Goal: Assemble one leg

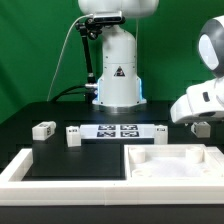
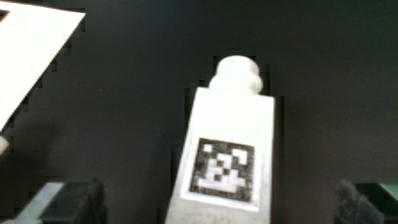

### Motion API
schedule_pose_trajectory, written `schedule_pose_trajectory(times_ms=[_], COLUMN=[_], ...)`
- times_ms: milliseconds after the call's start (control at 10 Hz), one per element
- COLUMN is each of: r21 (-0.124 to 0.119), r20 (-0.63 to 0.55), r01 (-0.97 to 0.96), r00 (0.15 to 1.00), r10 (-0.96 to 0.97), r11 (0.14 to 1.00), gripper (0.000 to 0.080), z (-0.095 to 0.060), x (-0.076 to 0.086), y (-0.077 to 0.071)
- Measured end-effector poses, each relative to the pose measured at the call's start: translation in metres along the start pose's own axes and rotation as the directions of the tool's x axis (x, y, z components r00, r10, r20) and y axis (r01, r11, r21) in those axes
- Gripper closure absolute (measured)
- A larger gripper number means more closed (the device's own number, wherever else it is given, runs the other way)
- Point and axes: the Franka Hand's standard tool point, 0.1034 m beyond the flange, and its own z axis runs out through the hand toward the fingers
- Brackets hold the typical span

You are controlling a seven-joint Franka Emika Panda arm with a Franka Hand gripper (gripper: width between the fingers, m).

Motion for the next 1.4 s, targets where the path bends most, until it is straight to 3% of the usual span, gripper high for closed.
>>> schedule_pose_trajectory(times_ms=[800, 1000, 1100, 1200, 1400], r21=[-0.003, -0.003, -0.003, -0.003, -0.003], r20=[0.001, 0.001, 0.001, 0.001, 0.001], r01=[0.001, 0.002, 0.002, 0.002, 0.002], r00=[1.000, 1.000, 1.000, 1.000, 1.000], r10=[-0.001, -0.002, -0.002, -0.002, -0.002], r11=[1.000, 1.000, 1.000, 1.000, 1.000], gripper=[0.0150, 0.0407, 0.0407, 0.0511, 0.0511], z=[0.019, 0.019, 0.019, 0.019, 0.019], x=[0.004, 0.004, 0.004, 0.004, 0.004], y=[-0.001, -0.001, -0.001, -0.001, -0.001])
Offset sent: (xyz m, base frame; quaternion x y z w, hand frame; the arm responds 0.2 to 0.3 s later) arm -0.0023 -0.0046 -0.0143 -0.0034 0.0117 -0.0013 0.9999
